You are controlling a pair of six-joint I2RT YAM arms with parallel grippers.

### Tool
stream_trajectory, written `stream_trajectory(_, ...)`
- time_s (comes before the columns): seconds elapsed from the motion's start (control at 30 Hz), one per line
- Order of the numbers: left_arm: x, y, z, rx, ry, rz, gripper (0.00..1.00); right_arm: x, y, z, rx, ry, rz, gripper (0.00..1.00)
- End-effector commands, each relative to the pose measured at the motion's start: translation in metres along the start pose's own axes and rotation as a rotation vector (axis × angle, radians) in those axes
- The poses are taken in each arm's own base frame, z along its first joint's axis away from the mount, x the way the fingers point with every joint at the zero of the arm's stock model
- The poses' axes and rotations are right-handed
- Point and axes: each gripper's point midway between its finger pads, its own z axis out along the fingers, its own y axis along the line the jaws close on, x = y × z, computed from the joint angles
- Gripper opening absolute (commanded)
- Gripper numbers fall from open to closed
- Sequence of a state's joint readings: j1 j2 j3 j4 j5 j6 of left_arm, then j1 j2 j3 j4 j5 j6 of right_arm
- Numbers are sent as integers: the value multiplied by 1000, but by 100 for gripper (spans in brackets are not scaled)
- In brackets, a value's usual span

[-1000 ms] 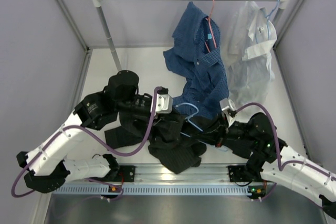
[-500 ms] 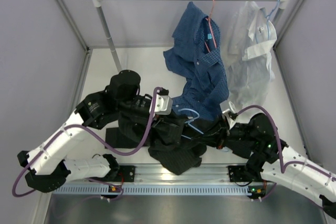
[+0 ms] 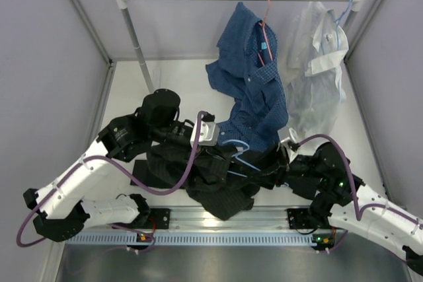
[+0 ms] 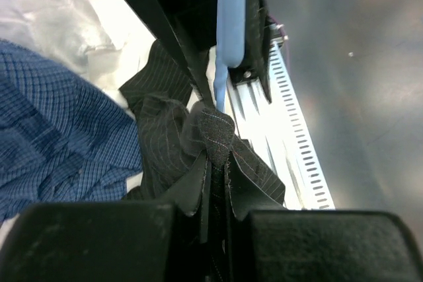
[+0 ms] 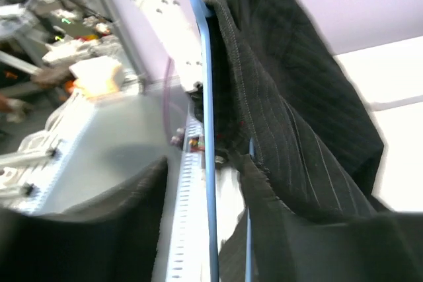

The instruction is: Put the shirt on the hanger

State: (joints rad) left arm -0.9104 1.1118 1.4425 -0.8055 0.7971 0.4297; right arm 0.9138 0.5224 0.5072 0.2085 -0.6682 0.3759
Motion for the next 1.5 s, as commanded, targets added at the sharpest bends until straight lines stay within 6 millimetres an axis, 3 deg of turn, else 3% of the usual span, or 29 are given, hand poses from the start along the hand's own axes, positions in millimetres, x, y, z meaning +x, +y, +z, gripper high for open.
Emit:
stream_trajectory(0.0, 0, 4, -13, -83, 11, 60, 0, -32, -1, -6, 78, -83, -91, 53)
stream_trajectory(0.03, 5, 10, -16, -127, 32, 58, 0, -32, -15, -10, 161, -91, -84, 90)
stream_trajectory(0.07, 5, 10, -21, -154, 32, 60, 0, -29, -22, -14, 211, -81, -78, 98)
stream_trajectory(0.17, 12, 20, -33, -276, 44, 42, 0, -18, -50, -40, 440, -69, -12, 100)
stream_trajectory(0.23, 5, 25, -44, -366, -2, 46, 0, -22, -63, -62, 580, -112, 10, 99)
stream_trajectory(0.3, 15, 38, -53, -483, -3, 25, 0, -9, -71, -76, 664, -93, 74, 99)
stream_trajectory(0.33, 1, 40, -63, -540, -76, 37, 0, -7, -76, -83, 710, -105, 88, 100)
stream_trajectory(0.4, 6, 47, -70, -617, -102, 17, 0, 7, -75, -81, 695, -79, 125, 99)
stream_trajectory(0.43, -4, 51, -73, -648, -160, 12, 0, 15, -71, -74, 653, -48, 145, 99)
stream_trajectory(0.53, -11, 54, -87, -735, -242, -10, 0, 22, -67, -54, 560, -50, 201, 89)
stream_trajectory(0.67, -9, 60, -87, -765, -262, -38, 0, 24, -68, -26, 457, -102, 261, 79)
stream_trajectory(0.83, -6, 63, -83, -764, -268, -60, 0, 33, -97, 2, 475, -91, 265, 64)
stream_trajectory(0.93, -6, 59, -79, -737, -280, -57, 0, 41, -122, 2, 578, -105, 247, 59)
stream_trajectory(1.1, -6, 52, -74, -689, -290, -42, 0, 46, -133, 18, 560, -118, 261, 54)
stream_trajectory(1.2, -8, 52, -75, -694, -299, -43, 0, 55, -137, 26, 559, -88, 267, 38)
stream_trajectory(1.23, -9, 51, -77, -700, -306, -41, 0, 57, -139, 27, 566, -84, 268, 20)
stream_trajectory(1.27, -8, 52, -77, -705, -302, -44, 0, 61, -139, 26, 572, -76, 274, 14)
stream_trajectory(1.4, -7, 61, -87, -778, -303, -60, 0, 67, -142, 13, 619, -84, 275, 9)
stream_trajectory(1.43, -8, 60, -89, -782, -308, -58, 0, 67, -144, 9, 644, -88, 272, 0)
stream_trajectory(1.47, -8, 59, -89, -779, -309, -57, 0, 65, -148, 5, 677, -91, 260, 0)
